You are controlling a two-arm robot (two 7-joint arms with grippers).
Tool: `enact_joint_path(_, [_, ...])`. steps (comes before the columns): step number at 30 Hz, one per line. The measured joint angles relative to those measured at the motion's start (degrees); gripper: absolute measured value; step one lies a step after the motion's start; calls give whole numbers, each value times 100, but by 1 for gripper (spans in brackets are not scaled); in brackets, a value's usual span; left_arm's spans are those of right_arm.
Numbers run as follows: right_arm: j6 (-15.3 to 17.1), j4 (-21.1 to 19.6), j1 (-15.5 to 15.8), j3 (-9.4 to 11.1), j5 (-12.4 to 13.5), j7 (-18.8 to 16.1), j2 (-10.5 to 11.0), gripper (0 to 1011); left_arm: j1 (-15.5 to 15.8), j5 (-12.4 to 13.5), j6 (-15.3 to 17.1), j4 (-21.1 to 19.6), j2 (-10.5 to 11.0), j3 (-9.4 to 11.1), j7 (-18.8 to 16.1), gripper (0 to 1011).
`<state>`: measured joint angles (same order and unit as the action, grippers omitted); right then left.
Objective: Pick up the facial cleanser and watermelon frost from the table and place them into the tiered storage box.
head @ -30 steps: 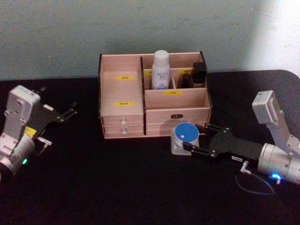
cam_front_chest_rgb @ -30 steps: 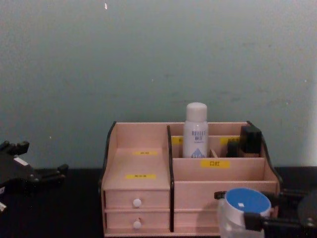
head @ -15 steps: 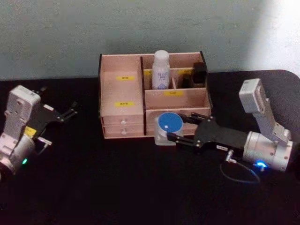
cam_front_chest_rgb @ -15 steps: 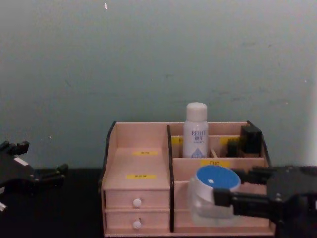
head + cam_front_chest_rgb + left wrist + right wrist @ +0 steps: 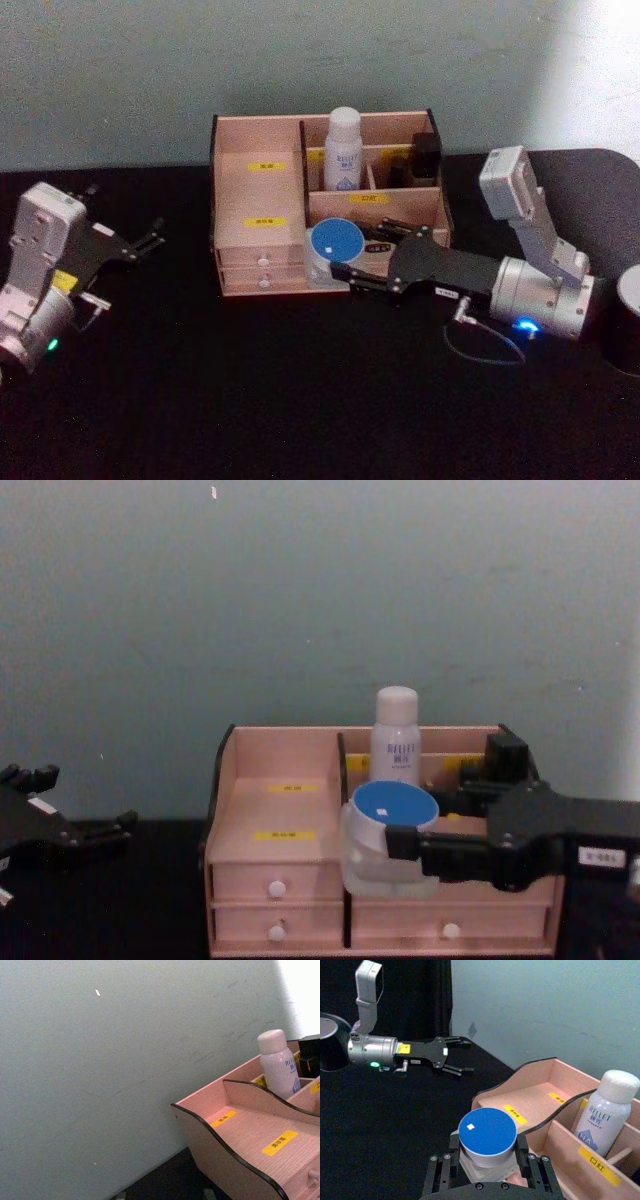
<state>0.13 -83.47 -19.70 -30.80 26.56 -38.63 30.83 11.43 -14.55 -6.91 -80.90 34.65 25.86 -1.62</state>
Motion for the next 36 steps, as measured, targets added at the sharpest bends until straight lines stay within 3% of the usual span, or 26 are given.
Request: enact_joint_path(36, [-247,1423,-1245,-526,-232,-395,-874,674,0,0,0,0,0,0,0,1001])
